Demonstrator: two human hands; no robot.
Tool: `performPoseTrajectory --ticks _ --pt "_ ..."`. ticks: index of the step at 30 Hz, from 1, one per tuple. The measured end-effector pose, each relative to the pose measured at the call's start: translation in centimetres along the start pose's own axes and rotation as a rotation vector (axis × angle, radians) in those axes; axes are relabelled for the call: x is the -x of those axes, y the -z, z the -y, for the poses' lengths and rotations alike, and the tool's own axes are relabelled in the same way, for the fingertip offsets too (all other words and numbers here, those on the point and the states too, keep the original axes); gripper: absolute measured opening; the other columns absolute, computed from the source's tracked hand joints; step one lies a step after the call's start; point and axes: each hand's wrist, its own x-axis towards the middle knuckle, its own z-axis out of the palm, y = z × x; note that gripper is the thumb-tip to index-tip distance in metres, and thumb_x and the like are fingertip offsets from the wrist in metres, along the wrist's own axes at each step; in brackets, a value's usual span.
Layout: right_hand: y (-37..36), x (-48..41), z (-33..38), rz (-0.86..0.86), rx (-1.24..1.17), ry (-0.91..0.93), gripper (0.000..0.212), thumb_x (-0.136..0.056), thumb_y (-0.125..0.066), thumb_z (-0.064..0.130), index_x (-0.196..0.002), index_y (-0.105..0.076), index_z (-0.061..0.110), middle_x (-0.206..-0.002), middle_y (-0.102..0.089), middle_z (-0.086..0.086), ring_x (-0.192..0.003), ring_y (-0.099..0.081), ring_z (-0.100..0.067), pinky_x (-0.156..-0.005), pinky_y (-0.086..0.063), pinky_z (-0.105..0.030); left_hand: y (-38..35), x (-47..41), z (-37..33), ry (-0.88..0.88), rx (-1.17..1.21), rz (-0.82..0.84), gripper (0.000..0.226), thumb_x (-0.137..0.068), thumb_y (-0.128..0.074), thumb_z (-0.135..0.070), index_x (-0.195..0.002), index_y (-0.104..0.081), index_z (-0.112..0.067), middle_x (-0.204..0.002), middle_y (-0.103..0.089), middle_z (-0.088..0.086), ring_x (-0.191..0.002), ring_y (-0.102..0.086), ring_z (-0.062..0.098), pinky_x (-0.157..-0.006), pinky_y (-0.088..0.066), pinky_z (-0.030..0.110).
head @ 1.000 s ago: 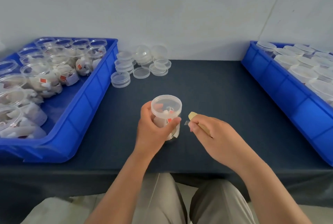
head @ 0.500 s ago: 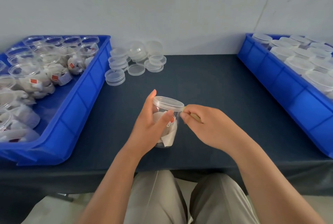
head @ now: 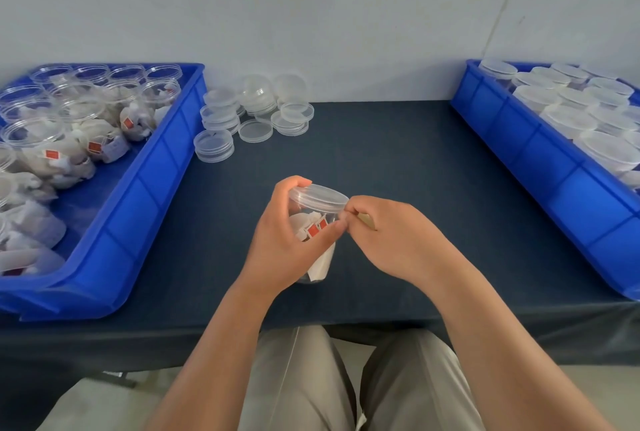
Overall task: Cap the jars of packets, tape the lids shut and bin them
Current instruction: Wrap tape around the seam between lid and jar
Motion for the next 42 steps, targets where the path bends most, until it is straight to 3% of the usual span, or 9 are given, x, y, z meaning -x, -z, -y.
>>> performPoseTrajectory --ticks 6,15,19,25,28,30,33,38,42 --pt "-0.4 -0.1 -0.1 -0.027 0.021 -0.010 0.028 -0.108 -0.045 0.037 -0.083 -0.054 0.031 -0.067 -0.057 0.009 -0.059 -0.052 -0.011 -0.052 -0.035 -0.025 -0.2 -0.5 -0.2 -0.041 -0.085 -0.061 0.064 -0.076 -0.083 -0.069 -0.122 -0.046 -0.045 -0.114 -0.072 -0.020 -0.102 -0.073 0.006 -0.076 -0.057 0.018" --pt "-0.5 0.2 -0.2 -0.044 0.032 0.013 0.029 -0.110 -0.042 0.054 -0.098 -0.062 0.037 -0.075 -0.064 0.014 -0.068 -0.061 -0.009 -0.054 -0.040 -0.023 0.0 -0.8 0.0 0.005 -0.157 -0.106 0.051 -0.079 -0.072 -0.073 -0.118 -0.047 -0.051 -0.103 -0.074 -0.021 -0.095 -0.073 0.001 -0.073 -0.056 0.020" --pt "-0.2 0.4 -0.9 0.040 -0.090 0.026 0.026 -0.104 -0.044 0.066 -0.110 -0.063 0.050 -0.091 -0.067 0.026 -0.082 -0.063 0.002 -0.066 -0.046 -0.021 0.6 -0.8 -0.4 0.086 -0.002 -0.061 0.047 -0.080 -0.074 -0.066 -0.115 -0.053 -0.044 -0.097 -0.075 -0.020 -0.091 -0.074 0.005 -0.069 -0.057 0.017" --pt "1.5 0.7 -1.8 0.193 -0.107 0.067 0.038 -0.097 -0.029 0.082 -0.122 -0.053 0.068 -0.109 -0.062 0.043 -0.098 -0.058 0.015 -0.080 -0.046 -0.021 1.8 -0.5 -0.7 0.214 0.142 0.048 0.041 -0.078 -0.073 -0.064 -0.111 -0.057 -0.046 -0.104 -0.072 -0.017 -0.093 -0.076 0.013 -0.074 -0.063 0.027" --pt "2.2 0.9 -2.4 0.190 -0.087 0.060 0.040 -0.099 -0.024 0.081 -0.125 -0.051 0.066 -0.108 -0.067 0.031 -0.092 -0.062 0.009 -0.083 -0.053 -0.027 2.6 -0.2 -1.0 0.275 0.247 0.079 0.034 -0.083 -0.072 -0.057 -0.111 -0.061 -0.043 -0.103 -0.073 -0.015 -0.093 -0.078 0.014 -0.071 -0.062 0.026" --pt "2.6 1.0 -2.6 0.181 -0.089 0.061 0.039 -0.099 -0.025 0.083 -0.126 -0.050 0.068 -0.106 -0.065 0.036 -0.093 -0.059 0.016 -0.078 -0.050 -0.026 3.2 0.2 -1.4 0.291 0.306 0.103 0.031 -0.083 -0.072 -0.059 -0.107 -0.063 -0.044 -0.101 -0.073 -0.016 -0.091 -0.077 0.011 -0.069 -0.060 0.022" --pt "3.1 1.1 -2.5 0.184 -0.108 0.074 0.045 -0.092 -0.025 0.091 -0.123 -0.050 0.071 -0.107 -0.062 0.043 -0.095 -0.057 0.020 -0.076 -0.044 -0.022 3.4 0.6 -1.9 0.321 0.439 0.127 0.041 -0.078 -0.073 -0.062 -0.109 -0.067 -0.035 -0.103 -0.073 -0.002 -0.087 -0.076 0.021 -0.072 -0.061 0.031" --pt "3.0 1.2 -2.1 0.184 -0.121 0.082 0.061 -0.082 -0.021 0.100 -0.120 -0.055 0.067 -0.101 -0.066 0.031 -0.089 -0.061 0.008 -0.072 -0.047 -0.025 3.4 1.3 -2.2 0.367 0.680 0.267 0.052 -0.083 -0.077 -0.059 -0.117 -0.064 -0.022 -0.108 -0.067 0.014 -0.087 -0.071 0.029 -0.072 -0.061 0.042" --pt "2.8 1.3 -1.7 0.199 -0.137 0.085 0.061 -0.080 -0.023 0.102 -0.118 -0.055 0.067 -0.110 -0.070 0.020 -0.093 -0.065 -0.003 -0.086 -0.059 -0.035 2.8 1.8 -2.1 0.392 0.930 0.403 0.065 -0.084 -0.083 -0.056 -0.123 -0.058 -0.011 -0.103 -0.064 0.016 -0.083 -0.067 0.029 -0.070 -0.059 0.041"
